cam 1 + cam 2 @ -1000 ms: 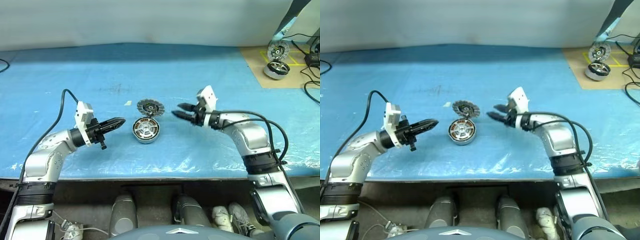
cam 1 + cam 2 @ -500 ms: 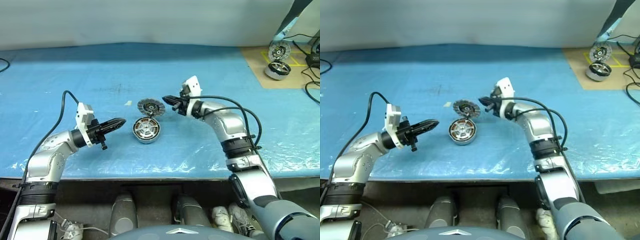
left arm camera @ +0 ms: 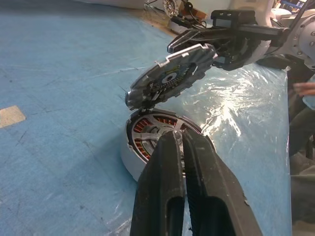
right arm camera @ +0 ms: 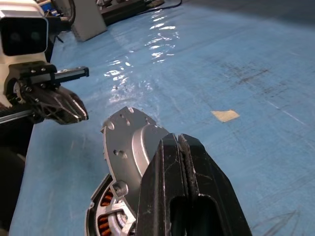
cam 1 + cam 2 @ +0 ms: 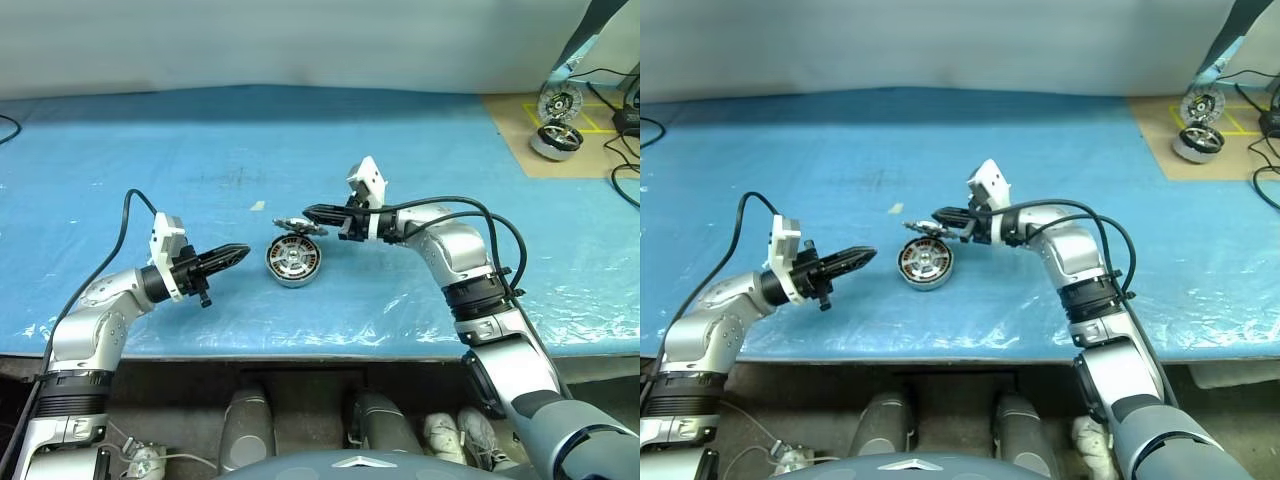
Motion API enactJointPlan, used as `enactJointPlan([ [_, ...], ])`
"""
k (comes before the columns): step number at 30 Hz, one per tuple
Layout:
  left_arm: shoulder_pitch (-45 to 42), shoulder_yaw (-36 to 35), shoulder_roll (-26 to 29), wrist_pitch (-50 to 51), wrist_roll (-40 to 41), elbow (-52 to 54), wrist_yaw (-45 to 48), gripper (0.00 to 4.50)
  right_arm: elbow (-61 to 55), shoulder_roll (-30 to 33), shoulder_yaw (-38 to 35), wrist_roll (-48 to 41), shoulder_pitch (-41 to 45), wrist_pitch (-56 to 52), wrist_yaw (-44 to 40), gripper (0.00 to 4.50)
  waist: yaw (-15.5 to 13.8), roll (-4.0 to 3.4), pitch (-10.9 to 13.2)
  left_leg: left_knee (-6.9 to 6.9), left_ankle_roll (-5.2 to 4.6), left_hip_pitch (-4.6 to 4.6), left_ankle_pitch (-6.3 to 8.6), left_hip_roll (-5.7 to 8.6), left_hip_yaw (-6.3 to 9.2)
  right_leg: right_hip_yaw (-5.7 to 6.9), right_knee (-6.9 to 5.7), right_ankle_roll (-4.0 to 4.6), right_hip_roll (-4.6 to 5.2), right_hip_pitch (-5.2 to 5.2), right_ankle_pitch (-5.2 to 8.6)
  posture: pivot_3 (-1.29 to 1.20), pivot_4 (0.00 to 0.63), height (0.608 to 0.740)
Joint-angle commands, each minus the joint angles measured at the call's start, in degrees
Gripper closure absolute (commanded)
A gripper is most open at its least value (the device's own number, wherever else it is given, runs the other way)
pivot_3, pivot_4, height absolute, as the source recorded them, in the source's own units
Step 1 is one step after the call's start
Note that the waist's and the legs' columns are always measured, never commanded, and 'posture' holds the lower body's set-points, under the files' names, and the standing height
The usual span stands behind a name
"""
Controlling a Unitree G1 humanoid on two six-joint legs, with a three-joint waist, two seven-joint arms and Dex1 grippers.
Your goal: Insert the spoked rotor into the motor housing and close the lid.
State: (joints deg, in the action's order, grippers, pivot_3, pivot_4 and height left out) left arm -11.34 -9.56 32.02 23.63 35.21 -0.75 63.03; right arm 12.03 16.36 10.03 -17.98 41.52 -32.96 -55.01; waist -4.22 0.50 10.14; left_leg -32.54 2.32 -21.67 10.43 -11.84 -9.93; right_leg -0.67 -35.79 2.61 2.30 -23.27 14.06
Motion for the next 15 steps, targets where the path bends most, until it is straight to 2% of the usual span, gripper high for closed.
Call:
enactJointPlan([
  [1, 0.1, -1.7, 0.8, 0.8, 2.3, 2.7, 0.4, 4.29, -3.9, 0.0, 1.3, -0.6, -0.9, -0.1, -1.0, 4.49, 0.0, 0.00, 0.0, 0.00, 0.00, 0.00, 0.00, 0.00, 0.00, 0.00, 0.00, 0.01, 0.00, 0.00, 0.01, 0.00, 0.150, 0.740],
  [6, 0.4, -1.7, 1.3, 1.9, 3.2, 3.4, 0.5, 4.29, -4.2, -0.1, 3.5, 0.7, -2.5, 0.3, -0.6, 4.49, 0.0, 0.00, 0.0, 0.02, 0.00, 0.00, 0.00, 0.00, 0.00, 0.00, 0.01, 0.02, 0.00, 0.00, 0.01, 0.00, 0.150, 0.740],
  [11, 1.1, -1.7, 2.0, 3.5, 4.3, 4.5, 1.0, 4.29, 0.5, 0.9, 8.6, 7.1, -4.7, 5.9, 0.0, 4.49, 0.2, 0.01, 0.0, 0.01, 0.00, 0.00, 0.00, 0.00, 0.00, 0.00, 0.02, 0.02, 0.01, 0.00, 0.01, 0.00, 0.150, 0.740],
  [15, 2.8, -1.4, 3.3, 4.2, 4.6, 5.5, 2.1, 4.29, 3.3, 0.1, 8.7, 8.2, -5.5, 7.4, 0.6, 4.49, 0.3, 0.02, 0.0, 0.02, 0.00, 0.12, 0.00, 0.01, -0.01, -0.04, 0.02, 0.03, 0.01, 0.09, 0.02, 0.00, 0.150, 0.740],
])
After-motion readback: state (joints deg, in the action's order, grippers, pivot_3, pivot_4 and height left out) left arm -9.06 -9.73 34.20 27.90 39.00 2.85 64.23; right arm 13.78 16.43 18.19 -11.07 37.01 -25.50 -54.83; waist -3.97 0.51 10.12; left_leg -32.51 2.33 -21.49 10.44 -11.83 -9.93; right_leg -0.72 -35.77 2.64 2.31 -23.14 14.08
